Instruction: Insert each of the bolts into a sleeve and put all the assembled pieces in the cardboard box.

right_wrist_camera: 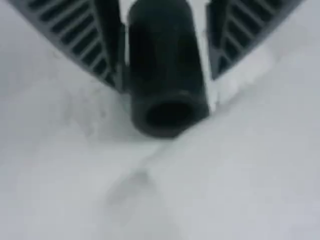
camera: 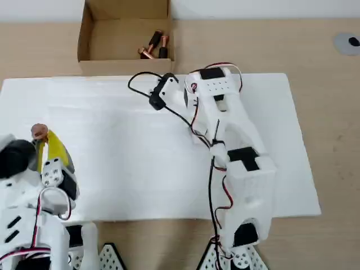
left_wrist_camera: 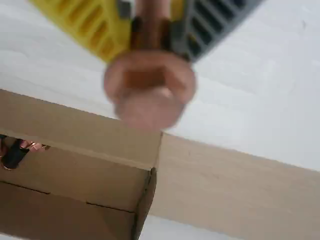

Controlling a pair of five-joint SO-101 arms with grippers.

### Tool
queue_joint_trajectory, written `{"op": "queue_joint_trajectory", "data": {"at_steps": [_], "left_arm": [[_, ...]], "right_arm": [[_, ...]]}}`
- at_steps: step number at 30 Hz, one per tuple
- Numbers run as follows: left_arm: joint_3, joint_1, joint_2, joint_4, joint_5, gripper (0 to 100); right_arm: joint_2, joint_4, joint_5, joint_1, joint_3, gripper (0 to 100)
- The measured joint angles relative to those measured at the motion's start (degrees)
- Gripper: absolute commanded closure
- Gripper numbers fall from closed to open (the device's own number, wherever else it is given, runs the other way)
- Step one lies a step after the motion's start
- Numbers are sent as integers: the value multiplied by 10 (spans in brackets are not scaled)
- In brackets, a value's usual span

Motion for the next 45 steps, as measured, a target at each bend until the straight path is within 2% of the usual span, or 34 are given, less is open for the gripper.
{"op": "queue_joint_trajectory", "data": {"at_steps": [6,15,18,23,29,34,37,40,45], "left_arm": [[0,0,-10,0,-17,988],[0,0,-10,3,-17,989],[-11,0,-10,3,-17,990],[-50,0,-10,3,-17,987],[-60,0,-11,-7,-17,991],[-60,0,-11,-53,-17,991],[-60,0,-11,-75,-17,991],[-47,0,-11,-100,-17,991],[-18,0,-10,-144,-16,987]], "right_arm": [[41,31,0,3,-62,992],[62,127,-1,0,-144,989],[62,172,-25,0,-207,989],[37,184,-87,9,-319,989],[-149,184,-133,18,-351,989],[-333,184,-197,-30,-324,989],[-464,184,-256,-80,-244,989],[-589,173,-279,-120,-131,989],[-782,47,-286,-130,111,989]]}}
